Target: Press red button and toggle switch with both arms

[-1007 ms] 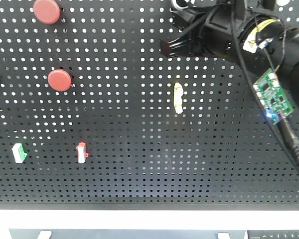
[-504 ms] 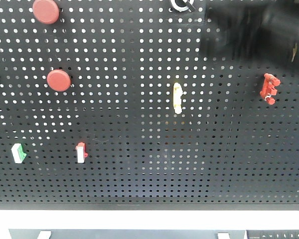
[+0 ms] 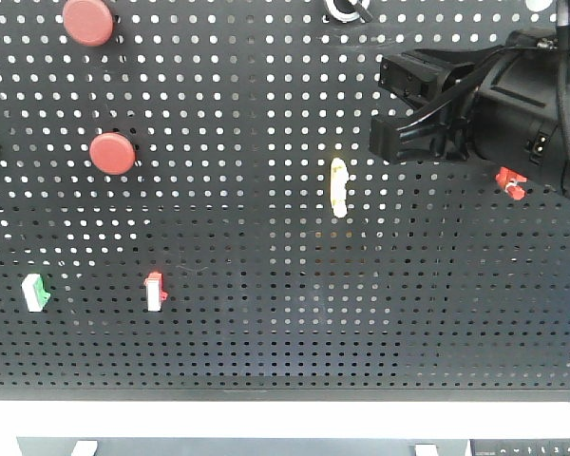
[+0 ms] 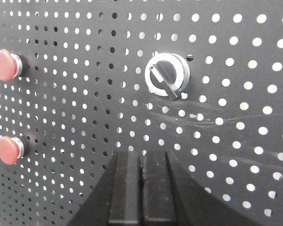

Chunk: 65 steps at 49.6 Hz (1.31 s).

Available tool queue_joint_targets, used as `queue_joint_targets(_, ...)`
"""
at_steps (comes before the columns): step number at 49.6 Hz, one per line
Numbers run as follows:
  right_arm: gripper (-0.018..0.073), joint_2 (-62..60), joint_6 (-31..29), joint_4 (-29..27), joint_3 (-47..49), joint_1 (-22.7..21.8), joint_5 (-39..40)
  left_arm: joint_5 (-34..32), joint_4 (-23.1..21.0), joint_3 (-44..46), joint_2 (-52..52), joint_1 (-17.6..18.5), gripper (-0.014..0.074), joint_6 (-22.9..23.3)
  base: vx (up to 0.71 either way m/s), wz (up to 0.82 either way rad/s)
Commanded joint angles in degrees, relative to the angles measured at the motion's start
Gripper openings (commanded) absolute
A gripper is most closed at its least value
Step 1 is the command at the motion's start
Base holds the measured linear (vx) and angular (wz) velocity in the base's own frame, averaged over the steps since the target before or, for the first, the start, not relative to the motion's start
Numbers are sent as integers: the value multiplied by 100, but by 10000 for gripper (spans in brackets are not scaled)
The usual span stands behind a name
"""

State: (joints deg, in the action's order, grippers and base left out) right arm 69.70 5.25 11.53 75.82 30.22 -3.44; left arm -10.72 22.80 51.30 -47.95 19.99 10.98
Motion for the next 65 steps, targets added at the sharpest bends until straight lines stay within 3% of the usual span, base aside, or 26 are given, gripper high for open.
queue_joint_targets(1, 0, -170, -18, 39, 155, -13, 414, -185, -72, 152, 95, 1, 1, -147, 0, 0)
queue_joint_targets(6, 0, -170, -18, 39, 155, -13, 414, 514, -624, 58, 414, -182, 1, -845, 0, 0)
queue_joint_targets(11, 0, -170, -18, 39, 155, -13, 392, 1000, -1694, -559, 1070, -639, 1, -1581, 0, 0)
queue_joint_targets(14, 0, -170, -18, 39, 155, -13, 392, 1028, -1982, -1047, 1519, -914, 1, -1869, 0, 0)
queue_joint_targets(28, 0, -170, -18, 39, 155, -13, 392, 966, -2280, -3873, 3653, -1780, 1, -1741, 0, 0)
queue_joint_targets(40, 0, -170, -18, 39, 155, -13, 392, 942, -2429, -5403, 4909, -1880, 1, -1714, 0, 0)
queue_joint_targets(54, 0, -170, -18, 39, 155, -13, 385, 1716, -2400, -5467, 4895, -1880, 1, -1695, 0, 0)
queue_joint_targets(65, 0, -170, -18, 39, 155, -13, 385, 1793, -2400, -5467, 4895, -1880, 1, -1695, 0, 0)
